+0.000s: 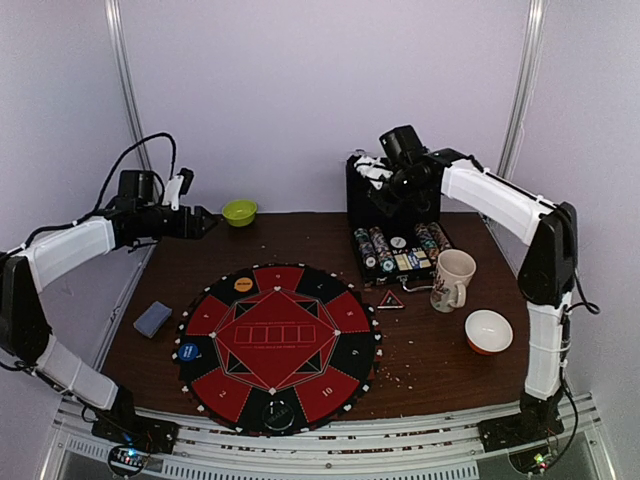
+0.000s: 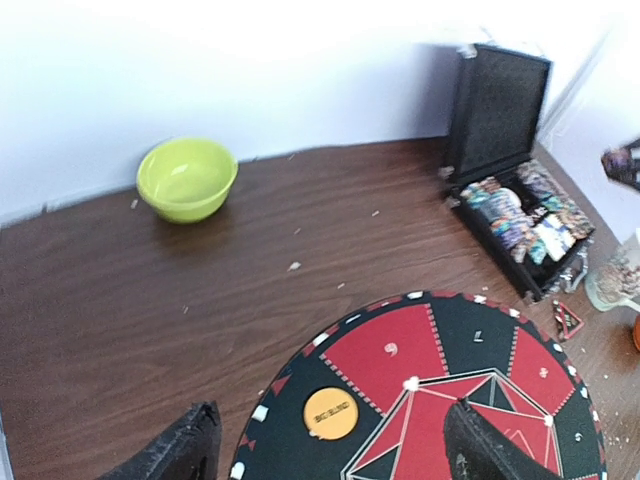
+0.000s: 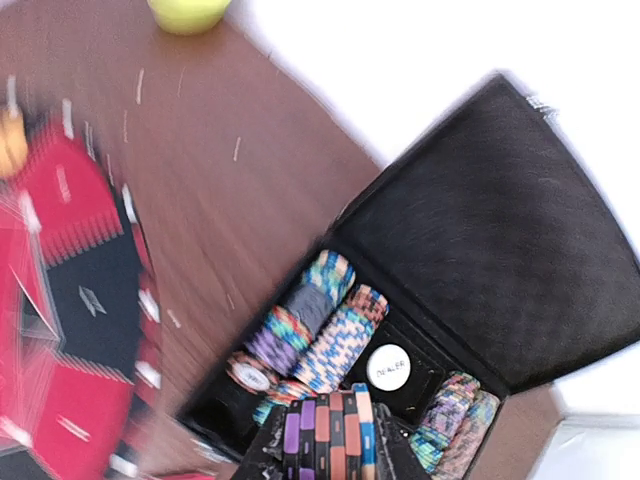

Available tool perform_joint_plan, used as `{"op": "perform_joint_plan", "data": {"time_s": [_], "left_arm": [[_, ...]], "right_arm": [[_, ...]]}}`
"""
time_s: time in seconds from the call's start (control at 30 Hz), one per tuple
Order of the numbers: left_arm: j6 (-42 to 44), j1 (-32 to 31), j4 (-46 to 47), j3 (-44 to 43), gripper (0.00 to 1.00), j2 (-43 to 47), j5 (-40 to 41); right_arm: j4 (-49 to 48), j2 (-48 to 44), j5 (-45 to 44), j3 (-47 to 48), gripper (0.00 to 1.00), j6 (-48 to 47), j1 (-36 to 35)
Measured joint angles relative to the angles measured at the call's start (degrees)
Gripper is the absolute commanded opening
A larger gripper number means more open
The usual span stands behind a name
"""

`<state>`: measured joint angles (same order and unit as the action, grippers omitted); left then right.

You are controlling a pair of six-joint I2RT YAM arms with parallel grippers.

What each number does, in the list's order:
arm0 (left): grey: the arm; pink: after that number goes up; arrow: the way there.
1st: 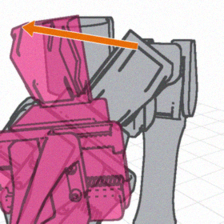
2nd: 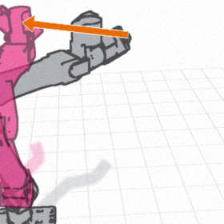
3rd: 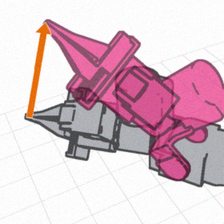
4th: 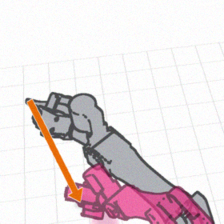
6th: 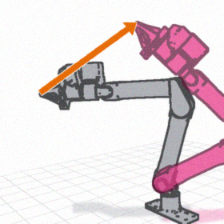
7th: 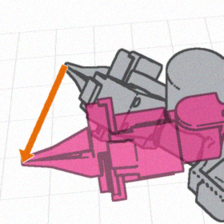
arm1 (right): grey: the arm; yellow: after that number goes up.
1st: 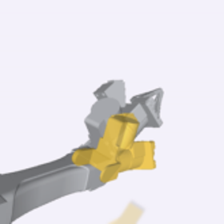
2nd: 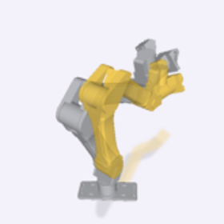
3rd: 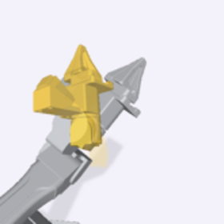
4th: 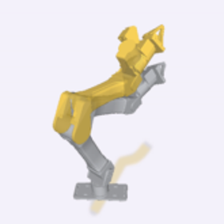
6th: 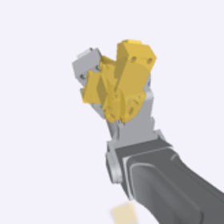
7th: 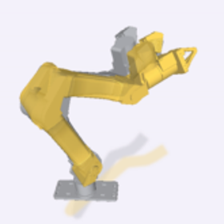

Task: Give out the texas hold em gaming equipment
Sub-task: Pass from the right arm to the left

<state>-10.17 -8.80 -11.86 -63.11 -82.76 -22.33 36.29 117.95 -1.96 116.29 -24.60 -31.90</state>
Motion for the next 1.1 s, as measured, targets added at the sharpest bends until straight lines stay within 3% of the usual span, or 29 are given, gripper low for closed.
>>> {"op": "perform_joint_plan", "data": {"time_s": [0.1,0.27,0.33,0.6,0.63,0.7,1.0,1.03,1.1], "left_arm": [[5.7,-6.4,0.5,0.0,0.81,4.0,1.8],[25.8,-28.4,2.1,1.2,0.92,10.3,4.2],[32.5,-34.1,3.1,3.5,0.98,12.2,3.4],[43.9,-37.8,3.7,4.2,0.98,6.6,4.1],[44.6,-38.5,3.6,4.1,0.94,5.4,4.1],[45.4,-39.7,3.0,4.1,0.7,3.5,4.1],[45.1,-40.3,4.4,2.4,0.67,0.9,10.3],[45.0,-40.3,4.2,1.9,0.65,0.2,10.7],[44.8,-40.3,3.9,1.1,0.5,-1.0,11.4]], "right_arm": [[-0.8,-4.7,4.6,-0.3,0.0,14.6,0.0],[-5.7,-11.3,18.2,-10.8,0.0,38.2,-1.3],[-7.9,-12.2,22.3,-15.9,0.0,43.9,-2.9],[-18.1,-12.3,36.0,-30.3,0.0,62.0,-11.9],[-19.8,-12.3,37.3,-30.9,0.0,63.9,-12.9],[-23.3,-12.3,39.6,-31.5,0.0,66.8,-14.2],[-32.2,-12.4,41.6,-33.0,0.0,73.6,-14.8],[-32.6,-12.4,41.7,-33.0,0.0,74.0,-14.8],[-33.3,-12.4,41.7,-33.0,0.0,74.4,-14.9]]}}
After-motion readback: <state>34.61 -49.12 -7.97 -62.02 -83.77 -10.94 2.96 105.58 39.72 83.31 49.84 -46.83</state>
